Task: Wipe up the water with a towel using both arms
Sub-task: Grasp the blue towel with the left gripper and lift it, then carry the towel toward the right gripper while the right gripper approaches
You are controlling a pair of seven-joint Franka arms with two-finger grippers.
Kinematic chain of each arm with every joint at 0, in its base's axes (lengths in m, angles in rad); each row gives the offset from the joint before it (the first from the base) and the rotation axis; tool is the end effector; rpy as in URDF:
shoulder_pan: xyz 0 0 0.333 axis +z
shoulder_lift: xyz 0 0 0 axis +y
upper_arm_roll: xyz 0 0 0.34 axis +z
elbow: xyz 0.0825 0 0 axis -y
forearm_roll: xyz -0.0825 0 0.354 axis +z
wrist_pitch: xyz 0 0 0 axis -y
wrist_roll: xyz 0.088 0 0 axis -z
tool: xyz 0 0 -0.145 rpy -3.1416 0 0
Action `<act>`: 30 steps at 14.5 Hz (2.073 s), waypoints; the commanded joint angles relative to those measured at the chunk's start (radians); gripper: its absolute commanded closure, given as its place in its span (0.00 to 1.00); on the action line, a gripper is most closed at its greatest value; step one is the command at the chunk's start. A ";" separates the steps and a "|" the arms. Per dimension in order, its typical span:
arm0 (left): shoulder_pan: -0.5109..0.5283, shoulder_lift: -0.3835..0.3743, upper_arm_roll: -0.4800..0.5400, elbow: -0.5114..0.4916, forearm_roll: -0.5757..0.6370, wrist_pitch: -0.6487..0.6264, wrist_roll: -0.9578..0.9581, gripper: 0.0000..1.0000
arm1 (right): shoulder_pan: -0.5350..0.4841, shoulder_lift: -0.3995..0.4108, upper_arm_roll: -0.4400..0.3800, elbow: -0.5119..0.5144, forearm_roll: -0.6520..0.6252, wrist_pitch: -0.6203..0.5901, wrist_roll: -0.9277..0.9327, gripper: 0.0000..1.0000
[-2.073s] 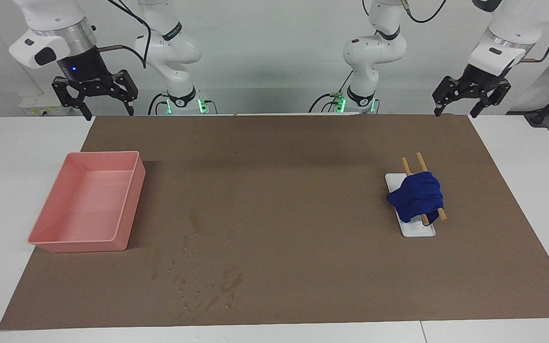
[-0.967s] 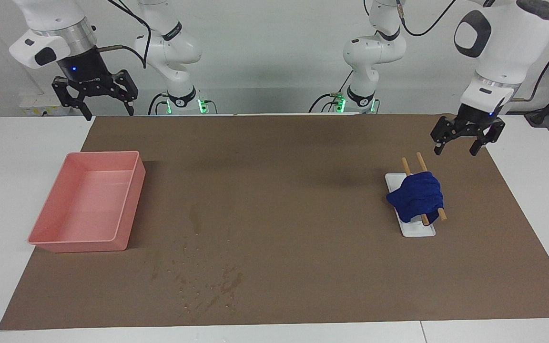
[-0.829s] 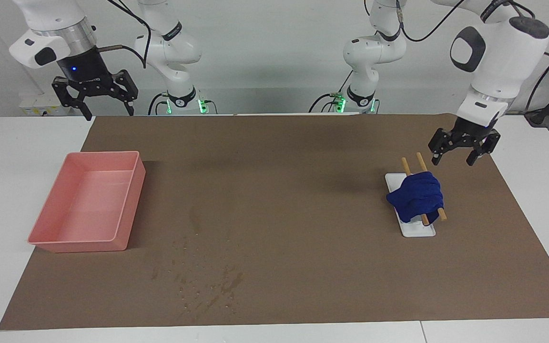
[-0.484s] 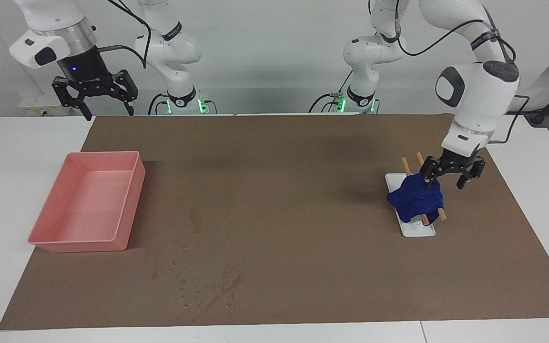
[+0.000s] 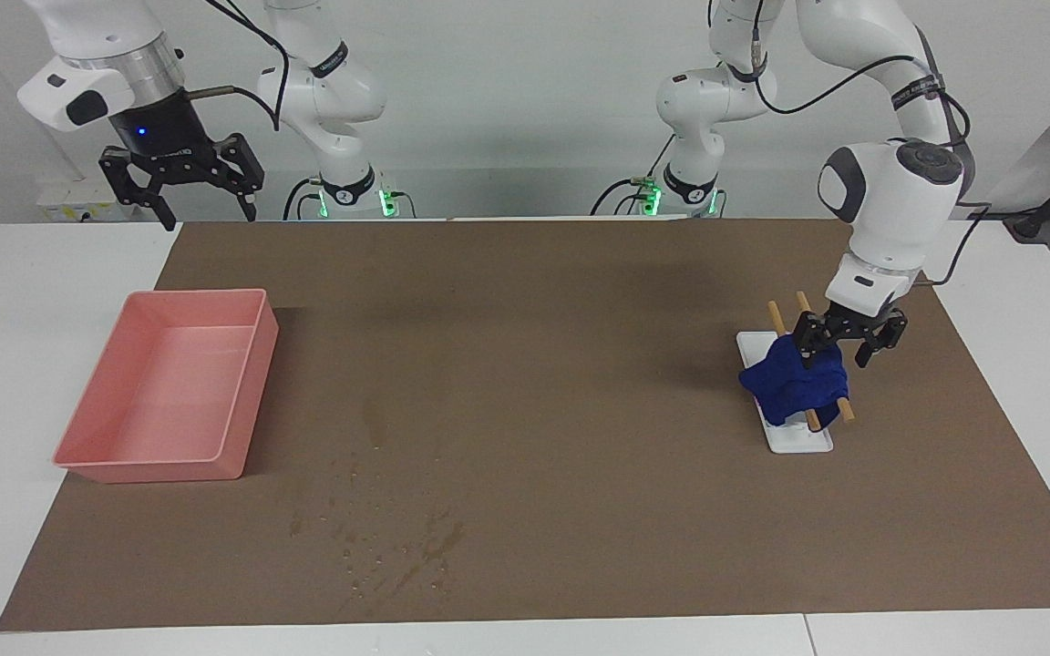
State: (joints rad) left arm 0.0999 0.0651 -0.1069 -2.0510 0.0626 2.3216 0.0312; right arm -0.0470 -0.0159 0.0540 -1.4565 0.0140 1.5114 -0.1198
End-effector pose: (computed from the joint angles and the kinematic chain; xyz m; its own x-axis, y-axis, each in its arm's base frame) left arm 0.5657 -0.0003 0.4301 0.9762 -0.0790 0.2020 -0.0697 -0.9962 -0.0529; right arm 0.5154 0.0060 0.6636 0.9893 0.1273 0.0718 0.1280 -0.9918 -0.0045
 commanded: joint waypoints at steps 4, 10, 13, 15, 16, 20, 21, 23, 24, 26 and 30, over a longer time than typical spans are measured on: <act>-0.003 -0.027 0.006 -0.024 0.037 0.019 -0.022 1.00 | -0.007 -0.015 0.007 -0.015 -0.008 -0.014 0.015 0.00; 0.009 0.013 0.001 0.147 -0.016 -0.150 -0.065 1.00 | -0.007 -0.016 0.007 -0.015 -0.008 -0.014 0.015 0.00; 0.009 0.015 0.001 0.264 -0.198 -0.289 -0.201 1.00 | -0.007 -0.016 0.007 -0.013 -0.008 -0.014 0.015 0.00; 0.009 -0.002 0.001 0.304 -0.330 -0.353 -0.345 1.00 | -0.007 -0.016 0.007 -0.015 -0.008 -0.014 0.015 0.00; 0.003 -0.014 0.000 0.320 -0.392 -0.385 -0.434 1.00 | -0.007 -0.016 0.007 -0.013 -0.008 -0.014 0.015 0.00; -0.034 -0.076 -0.037 0.316 -0.617 -0.399 -0.822 1.00 | -0.001 -0.016 0.009 -0.015 -0.006 -0.014 0.012 0.00; -0.052 -0.079 -0.059 0.316 -0.644 -0.400 -0.938 1.00 | 0.004 -0.016 0.013 -0.015 -0.006 -0.013 0.014 0.00; -0.087 -0.082 -0.071 0.311 -0.722 -0.390 -1.129 1.00 | 0.007 -0.016 0.018 -0.019 -0.002 -0.005 -0.001 0.00; -0.112 -0.087 -0.071 0.311 -0.754 -0.386 -1.193 1.00 | 0.012 -0.033 0.023 -0.043 0.012 -0.003 -0.058 0.00; -0.153 -0.087 -0.076 0.310 -0.785 -0.380 -1.330 1.00 | 0.041 -0.065 0.029 -0.135 0.073 0.102 -0.083 0.00; -0.264 -0.087 -0.077 0.287 -0.840 -0.245 -1.575 1.00 | 0.133 -0.111 0.033 -0.312 0.225 0.266 0.270 0.00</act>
State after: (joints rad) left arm -0.1093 -0.0067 -0.1959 -1.7369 -0.7416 2.0016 -1.4447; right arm 0.0613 -0.0713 0.0845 -1.6563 0.1622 1.7156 -0.0045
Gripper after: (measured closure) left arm 0.921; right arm 0.000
